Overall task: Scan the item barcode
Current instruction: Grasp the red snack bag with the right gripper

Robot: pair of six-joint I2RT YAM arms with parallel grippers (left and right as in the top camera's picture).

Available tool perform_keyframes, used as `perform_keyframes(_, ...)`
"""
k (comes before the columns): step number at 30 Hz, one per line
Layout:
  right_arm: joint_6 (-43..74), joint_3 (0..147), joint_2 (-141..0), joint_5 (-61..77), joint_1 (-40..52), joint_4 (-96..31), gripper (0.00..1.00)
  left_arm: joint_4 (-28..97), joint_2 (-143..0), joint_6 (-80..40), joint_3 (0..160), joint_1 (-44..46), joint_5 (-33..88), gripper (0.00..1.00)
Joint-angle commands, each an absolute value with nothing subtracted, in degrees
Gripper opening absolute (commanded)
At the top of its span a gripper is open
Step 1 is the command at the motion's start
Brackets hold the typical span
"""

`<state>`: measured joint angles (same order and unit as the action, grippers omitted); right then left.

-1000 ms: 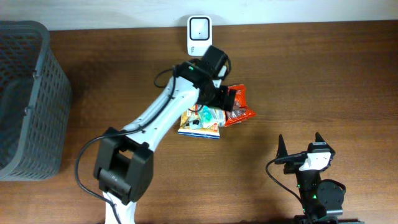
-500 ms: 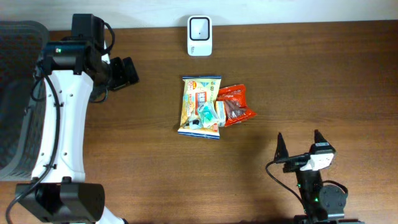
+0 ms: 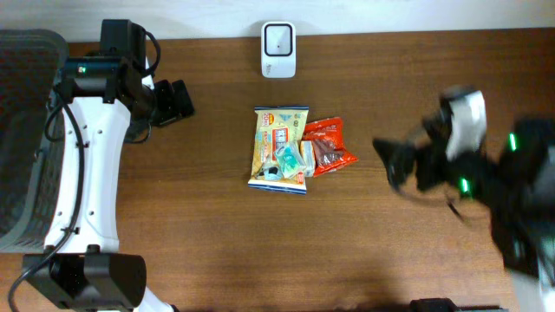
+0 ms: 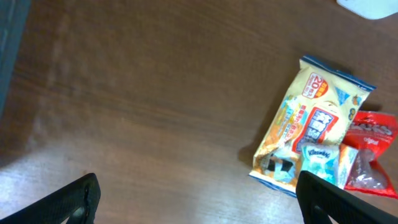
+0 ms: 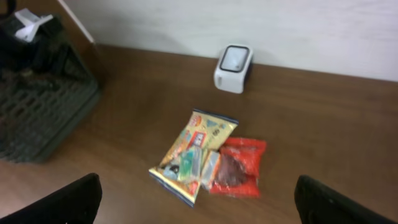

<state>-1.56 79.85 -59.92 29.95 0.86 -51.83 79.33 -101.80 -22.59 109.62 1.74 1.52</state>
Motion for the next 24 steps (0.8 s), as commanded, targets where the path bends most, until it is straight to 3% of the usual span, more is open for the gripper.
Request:
perform_keyframes(1, -1.45, 89.69, -76.55, 42.37, 1.19, -60.71, 0.98, 79.18, -101.60, -23.11, 109.75, 1.69, 1.69, 0.99)
perform_keyframes(2, 0.89, 89.69, -81.34, 43.75, 1.23, -58.30, 0.99, 79.18, -101.60, -23.11, 109.75, 1.69, 1.72, 0.99)
perform_keyframes(4, 12.19, 89.69, -94.83, 27.64, 2.68, -57.01, 0.99, 79.18, -101.60, -23.11, 109.75, 1.69, 1.72, 0.99)
perform_keyframes(6, 19.51, 89.69, -105.67, 25.28, 3.16, -55.66, 0.99, 79.15, -101.60, -23.11, 109.75, 1.69, 1.72, 0.99)
perform_keyframes(9, 12.40, 89.69, -119.02, 31.90, 4.91, -52.34, 0.98, 79.15, -101.60, -23.11, 109.75, 1.69, 1.72, 0.99)
perform_keyframes(10, 12.21, 89.69, -121.45, 31.90, 6.07, -51.75, 0.91, 79.18, -101.60, -23.11, 109.75, 1.69, 1.72, 0.99)
perform_keyframes(13, 9.67, 89.47, -123.17, 28.23, 9.87, -50.81, 0.91, 79.18, -101.60, -23.11, 109.75, 1.69, 1.72, 0.99)
perform_keyframes(15, 10.13, 89.45, -123.17, 24.43, 11.94, -50.50, 0.67, 79.18, -101.60, -23.11, 109.75, 1.69, 1.72, 0.99)
perform_keyframes(17, 13.67, 89.43, -123.17, 17.82, 13.45, -50.52, 0.25, 79.18, -101.60, -23.11, 109.75, 1.69, 1.72, 0.99)
perform_keyframes(18, 14.02, 89.52, -123.15, 17.10, 13.43, -50.54, 0.18, 79.18, -101.60, -23.11, 109.75, 1.69, 1.72, 0.99)
perform_keyframes(19, 13.98, 90.48, -123.13, 17.08, 13.30, -51.42, 0.04, 79.18, -101.60, -23.11, 109.75, 1.69, 1.69, 0.99)
perform_keyframes(24, 13.80, 110.10, -122.50, 17.41, 11.16, -60.38, 0.04, 79.18, -101.60, -23.11, 109.75, 1.69, 1.72, 0.99)
